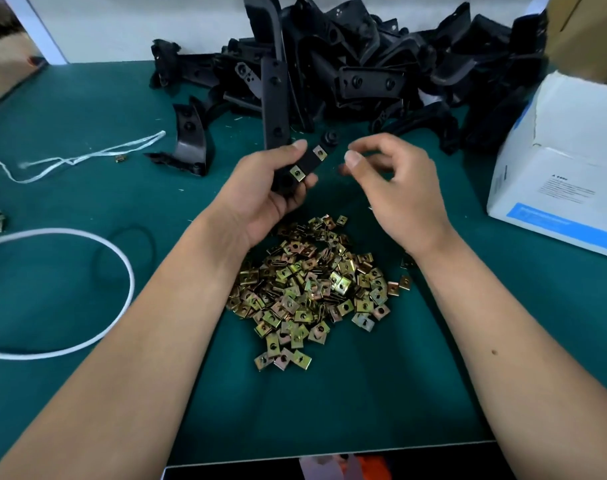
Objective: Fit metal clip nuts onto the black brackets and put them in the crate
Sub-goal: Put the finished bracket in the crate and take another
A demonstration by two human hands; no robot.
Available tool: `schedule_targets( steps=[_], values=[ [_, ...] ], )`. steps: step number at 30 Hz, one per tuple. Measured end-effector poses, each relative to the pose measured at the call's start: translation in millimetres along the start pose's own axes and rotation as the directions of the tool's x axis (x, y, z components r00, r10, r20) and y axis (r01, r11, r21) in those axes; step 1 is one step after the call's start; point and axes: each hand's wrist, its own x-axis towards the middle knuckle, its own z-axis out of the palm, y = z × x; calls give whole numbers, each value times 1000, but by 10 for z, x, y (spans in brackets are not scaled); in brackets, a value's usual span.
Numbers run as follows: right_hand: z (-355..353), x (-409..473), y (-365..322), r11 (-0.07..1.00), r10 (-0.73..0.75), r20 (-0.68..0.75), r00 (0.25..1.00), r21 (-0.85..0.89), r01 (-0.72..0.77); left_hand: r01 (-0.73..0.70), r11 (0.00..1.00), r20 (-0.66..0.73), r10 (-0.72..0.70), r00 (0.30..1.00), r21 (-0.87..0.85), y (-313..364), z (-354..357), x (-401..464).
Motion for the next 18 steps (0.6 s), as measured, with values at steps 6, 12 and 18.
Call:
schedule_targets(
  steps=[6,12,18],
  values=[
    [-218,18,-21,920,-275,192,942,-233,316,-102,933,94,74,993,344,-17,55,-69],
    [-585,-174,-269,862,-404,20,915,-326,388,-295,891,127,268,955,344,62,563,-287],
    [-1547,-603,-324,967,-34,-443,896,213,142,-451,870,393,350,850,201,-259,1857,-625]
  ],
)
